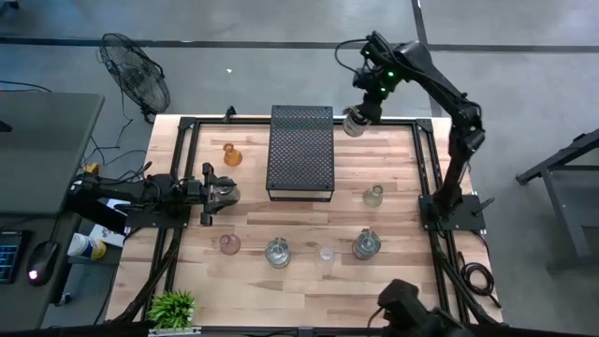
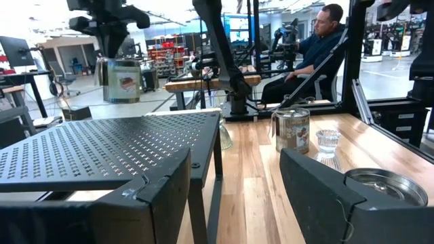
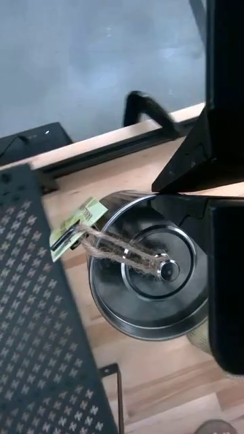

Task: Pick & Place candle stick holders
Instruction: Put the silver scented candle on the black shelf

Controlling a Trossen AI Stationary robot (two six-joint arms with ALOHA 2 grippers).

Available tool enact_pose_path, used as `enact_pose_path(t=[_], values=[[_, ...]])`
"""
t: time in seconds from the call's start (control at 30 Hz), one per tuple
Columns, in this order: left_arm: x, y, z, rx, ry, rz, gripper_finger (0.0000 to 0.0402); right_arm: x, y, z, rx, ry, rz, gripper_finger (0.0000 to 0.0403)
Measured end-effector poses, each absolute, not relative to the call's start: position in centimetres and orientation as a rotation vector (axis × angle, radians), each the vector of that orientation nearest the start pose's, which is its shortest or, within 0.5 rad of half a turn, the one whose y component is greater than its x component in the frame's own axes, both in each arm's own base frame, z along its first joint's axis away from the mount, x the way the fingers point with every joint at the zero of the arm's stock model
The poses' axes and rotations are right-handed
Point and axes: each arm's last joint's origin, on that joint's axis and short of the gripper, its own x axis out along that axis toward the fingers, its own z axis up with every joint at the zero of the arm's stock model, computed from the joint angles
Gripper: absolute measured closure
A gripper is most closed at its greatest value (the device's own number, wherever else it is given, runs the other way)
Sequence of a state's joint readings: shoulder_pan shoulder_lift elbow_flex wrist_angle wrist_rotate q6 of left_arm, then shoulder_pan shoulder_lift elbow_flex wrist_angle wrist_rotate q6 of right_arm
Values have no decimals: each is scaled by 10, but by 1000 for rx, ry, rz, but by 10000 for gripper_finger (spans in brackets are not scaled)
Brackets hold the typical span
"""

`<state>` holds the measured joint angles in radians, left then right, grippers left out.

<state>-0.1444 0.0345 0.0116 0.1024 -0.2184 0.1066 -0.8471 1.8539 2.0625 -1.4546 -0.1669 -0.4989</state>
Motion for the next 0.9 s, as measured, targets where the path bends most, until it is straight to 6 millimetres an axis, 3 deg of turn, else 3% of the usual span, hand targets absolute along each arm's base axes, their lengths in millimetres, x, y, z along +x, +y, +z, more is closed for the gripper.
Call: enact_pose_path(t=[0.23, 0.33, 0.57, 0.9], values=[[98, -8, 175, 92, -74, 78, 179, 265, -271, 383, 129, 1205, -229, 402], [98, -8, 175, 92, -74, 79, 179, 273, -274, 377, 80, 1198, -201, 402], [98, -8, 175, 92, -75, 78, 179, 277, -277, 374, 38, 1180, -188, 402], [98, -8, 175, 92, -74, 80, 179, 281, -280, 388, -34, 1051, -164, 403]])
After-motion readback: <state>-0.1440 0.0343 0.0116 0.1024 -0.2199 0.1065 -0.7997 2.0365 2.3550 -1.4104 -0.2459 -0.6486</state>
